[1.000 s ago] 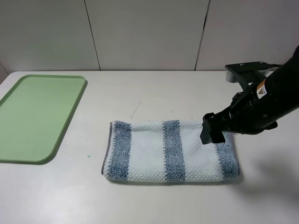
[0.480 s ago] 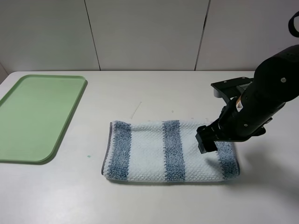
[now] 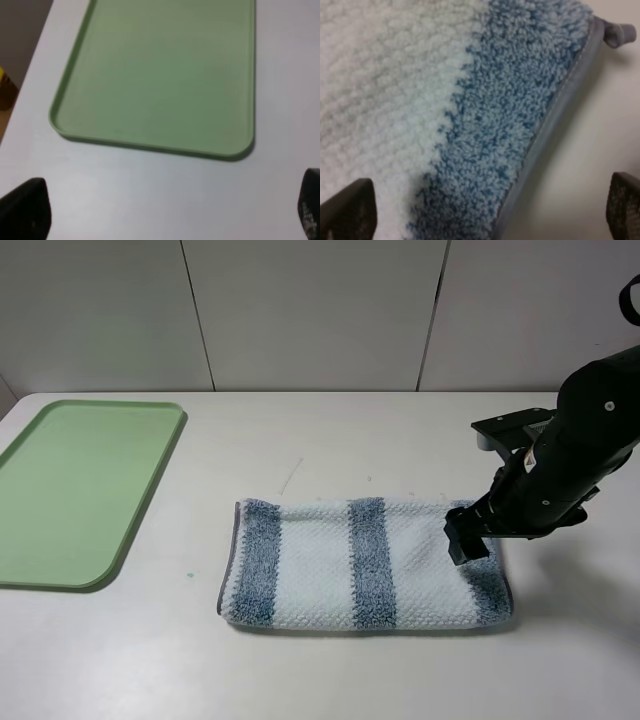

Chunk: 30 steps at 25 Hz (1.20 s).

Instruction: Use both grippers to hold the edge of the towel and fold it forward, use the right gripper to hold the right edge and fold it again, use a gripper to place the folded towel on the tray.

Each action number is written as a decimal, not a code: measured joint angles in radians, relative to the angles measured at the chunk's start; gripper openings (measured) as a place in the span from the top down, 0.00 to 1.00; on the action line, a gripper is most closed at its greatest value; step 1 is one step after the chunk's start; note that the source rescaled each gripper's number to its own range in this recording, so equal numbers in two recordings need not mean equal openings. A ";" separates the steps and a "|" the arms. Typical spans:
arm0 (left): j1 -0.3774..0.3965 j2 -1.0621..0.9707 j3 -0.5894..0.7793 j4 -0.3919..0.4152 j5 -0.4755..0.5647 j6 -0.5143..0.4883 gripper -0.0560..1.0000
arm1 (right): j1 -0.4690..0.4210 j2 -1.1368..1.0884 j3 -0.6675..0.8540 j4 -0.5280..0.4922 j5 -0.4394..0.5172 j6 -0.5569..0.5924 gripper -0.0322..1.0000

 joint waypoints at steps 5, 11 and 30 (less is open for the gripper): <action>0.001 0.000 0.000 0.007 0.000 0.000 0.01 | 0.000 0.000 0.000 0.012 -0.001 -0.011 0.00; 0.001 0.000 0.000 0.007 0.000 0.000 0.01 | 0.000 0.000 0.000 0.028 -0.003 -0.011 0.00; 0.001 0.000 0.000 0.007 0.000 -0.001 0.01 | -0.071 0.113 -0.001 0.053 -0.061 0.011 0.00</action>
